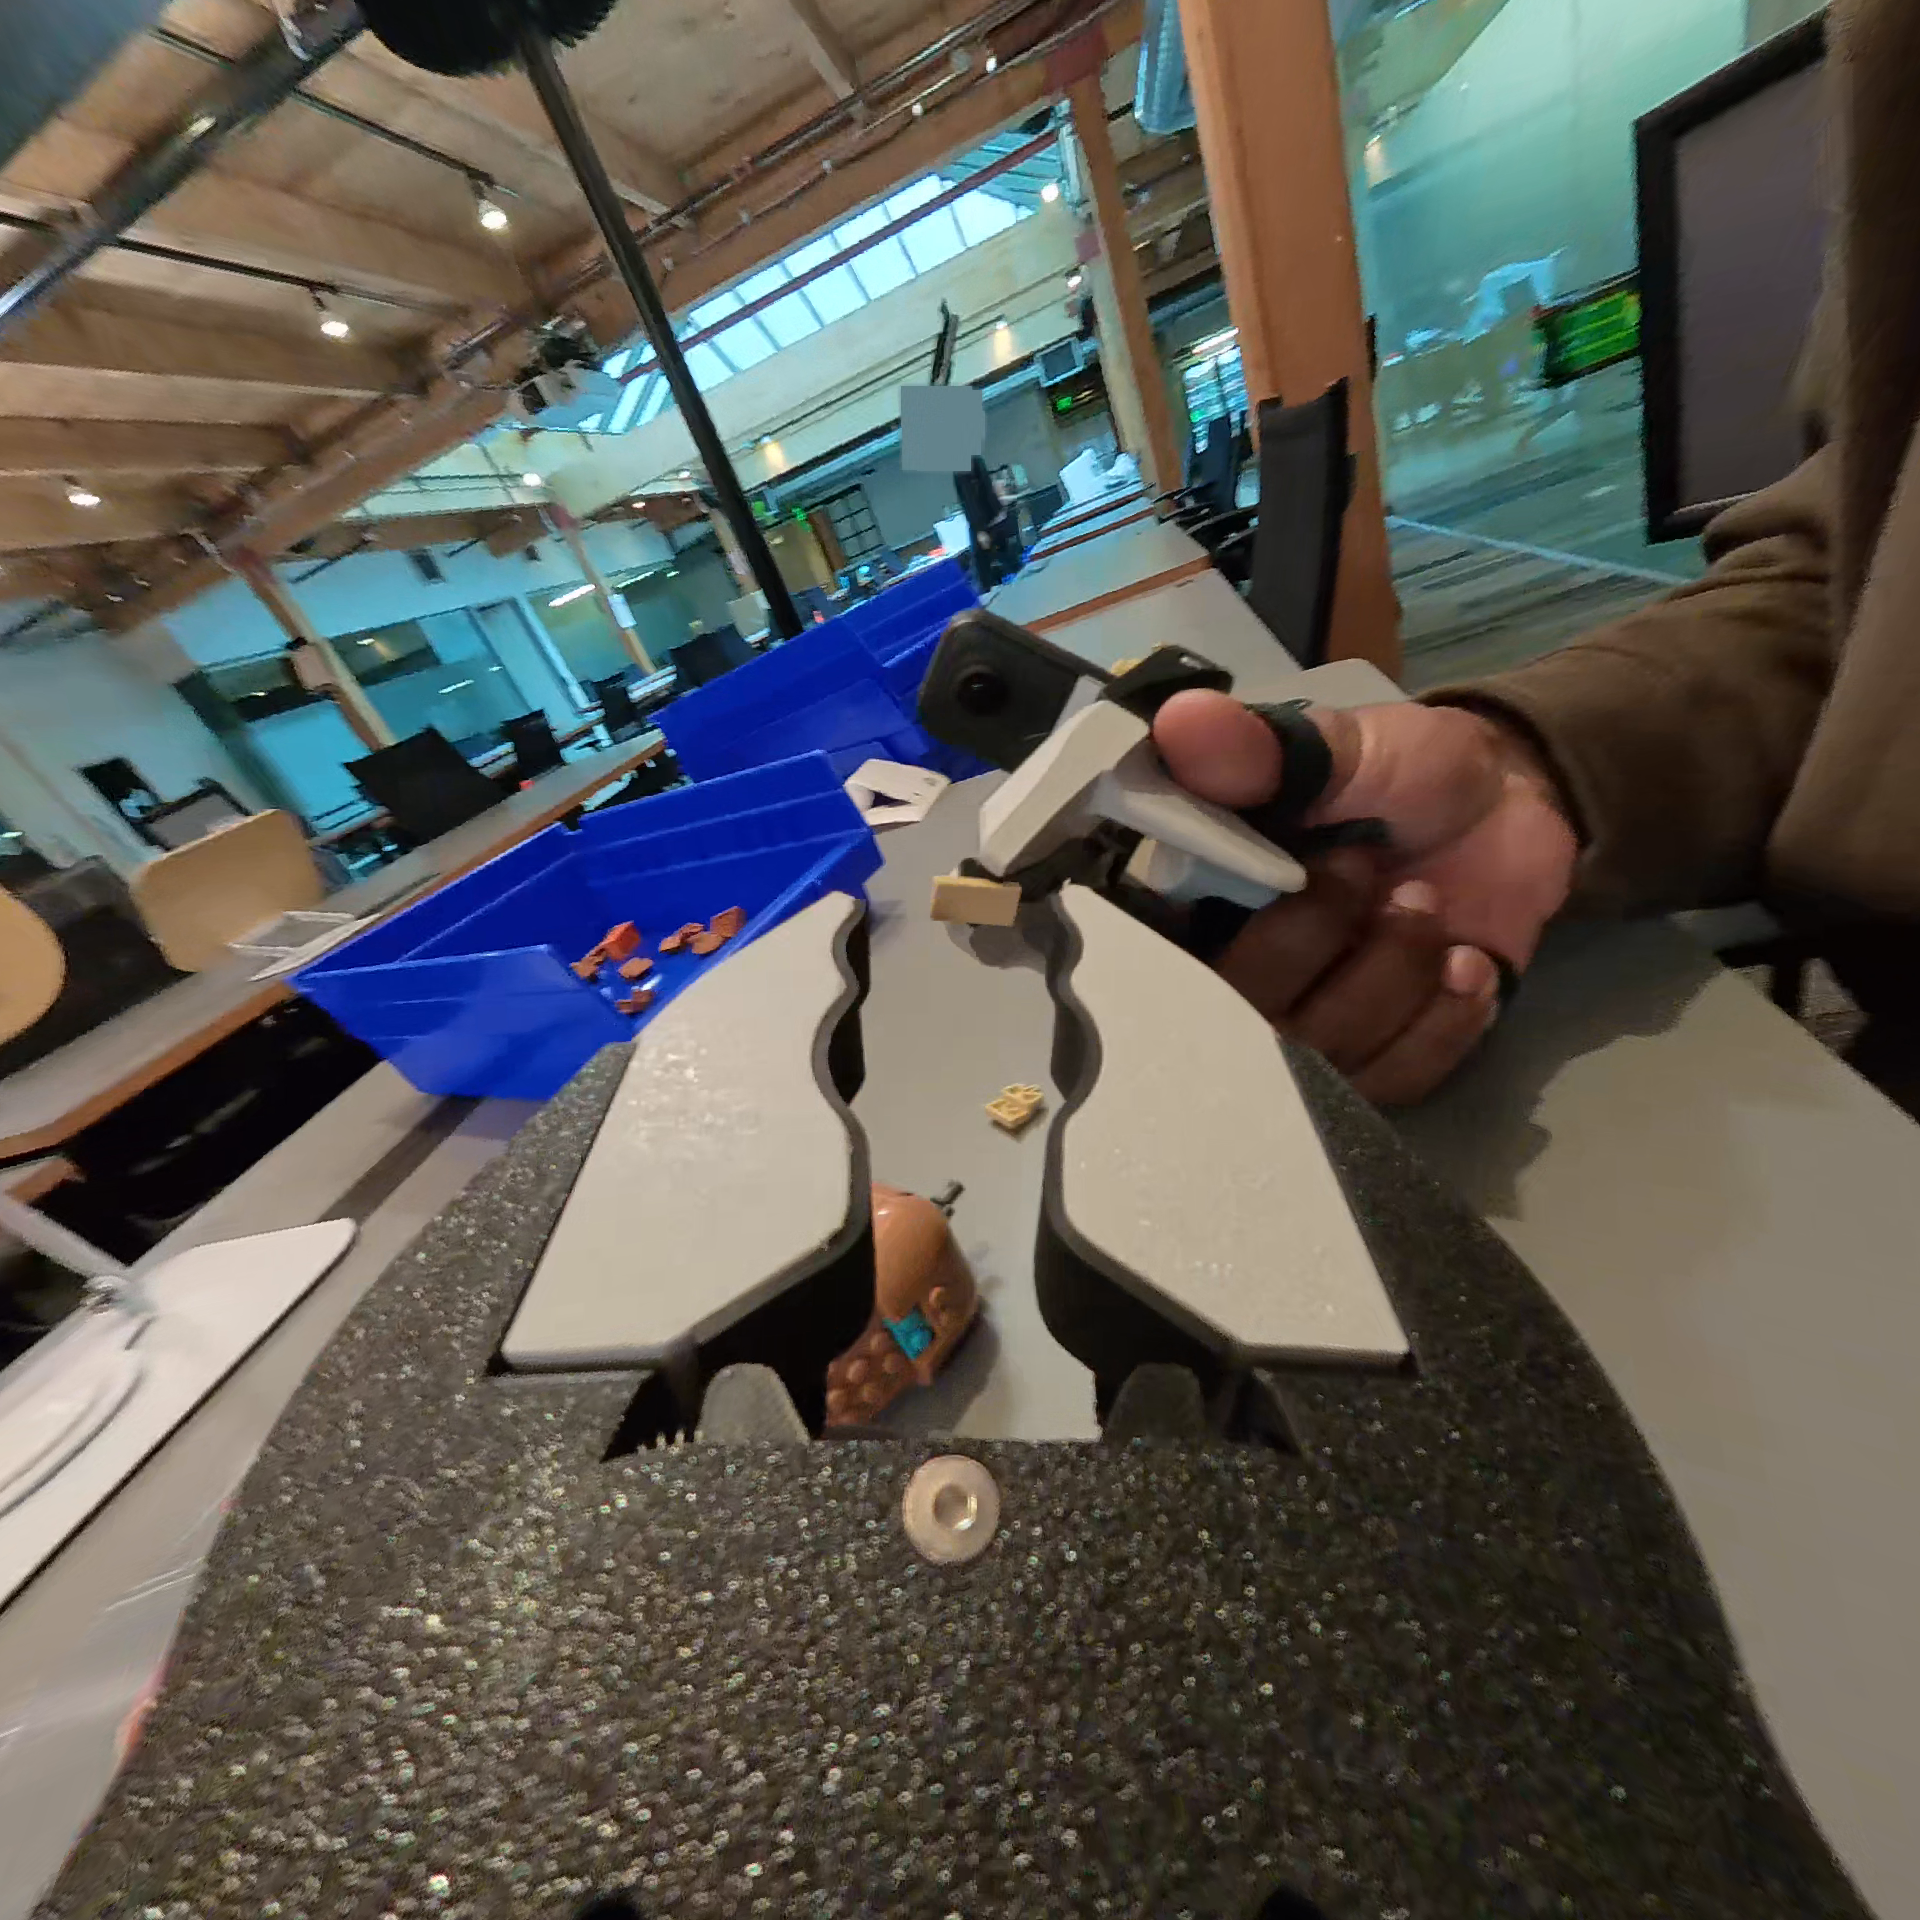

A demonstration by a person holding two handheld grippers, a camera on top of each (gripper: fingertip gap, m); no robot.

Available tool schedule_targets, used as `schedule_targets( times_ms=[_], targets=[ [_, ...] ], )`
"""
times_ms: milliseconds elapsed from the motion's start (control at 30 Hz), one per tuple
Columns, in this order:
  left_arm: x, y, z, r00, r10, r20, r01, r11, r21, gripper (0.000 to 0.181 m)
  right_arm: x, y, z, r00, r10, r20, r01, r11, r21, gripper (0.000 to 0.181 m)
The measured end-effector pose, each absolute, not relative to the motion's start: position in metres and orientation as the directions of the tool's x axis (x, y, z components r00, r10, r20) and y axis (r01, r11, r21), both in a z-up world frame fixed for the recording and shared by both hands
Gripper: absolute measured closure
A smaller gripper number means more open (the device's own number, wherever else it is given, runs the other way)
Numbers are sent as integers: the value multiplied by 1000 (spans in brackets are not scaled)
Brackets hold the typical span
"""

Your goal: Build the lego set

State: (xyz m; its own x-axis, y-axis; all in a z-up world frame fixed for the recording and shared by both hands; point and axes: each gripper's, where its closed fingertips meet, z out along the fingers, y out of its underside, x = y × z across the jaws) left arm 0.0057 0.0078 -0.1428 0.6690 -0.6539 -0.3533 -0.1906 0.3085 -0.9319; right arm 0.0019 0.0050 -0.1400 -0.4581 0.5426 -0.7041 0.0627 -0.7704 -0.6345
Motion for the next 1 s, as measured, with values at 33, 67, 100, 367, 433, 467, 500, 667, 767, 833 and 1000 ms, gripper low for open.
schedule_targets(
  times_ms=[33,67,100,367,433,467,500,667,767,833,1000],
  targets=[
    [4,10,-144,682,-634,-365,-208,310,-928,149,2,6,-140,-460,529,-713,60,-783,-619,173],
    [2,11,-144,688,-622,-374,-220,313,-924,150,1,5,-140,-462,517,-721,60,-793,-607,173],
    [3,11,-145,687,-620,-381,-226,316,-922,152,1,5,-140,-461,508,-728,62,-800,-597,173],
    [6,12,-147,683,-593,-426,-268,339,-902,164,-2,7,-143,-440,482,-758,55,-828,-558,173],
    [6,13,-148,685,-581,-439,-284,342,-896,165,-3,9,-144,-432,485,-760,51,-829,-557,173],
    [6,13,-148,685,-580,-441,-288,339,-895,165,-3,9,-145,-429,486,-762,51,-829,-557,173],
    [6,13,-149,684,-584,-438,-291,333,-897,165,-3,9,-146,-424,488,-763,53,-827,-559,173],
    [5,12,-153,665,-633,-396,-271,290,-918,165,-4,8,-153,-361,574,-735,91,-763,-641,168],
    [3,11,-154,656,-662,-363,-253,260,-932,165,0,13,-166,-274,668,-692,171,-674,-718,150],
    [-2,12,-156,652,-680,-336,-253,223,-941,165,7,16,-183,-205,753,-625,276,-569,-775,150],
    [-7,11,-180,593,-754,-282,-335,88,-938,165,24,18,-227,-109,924,-367,561,-248,-790,148]
  ],
)
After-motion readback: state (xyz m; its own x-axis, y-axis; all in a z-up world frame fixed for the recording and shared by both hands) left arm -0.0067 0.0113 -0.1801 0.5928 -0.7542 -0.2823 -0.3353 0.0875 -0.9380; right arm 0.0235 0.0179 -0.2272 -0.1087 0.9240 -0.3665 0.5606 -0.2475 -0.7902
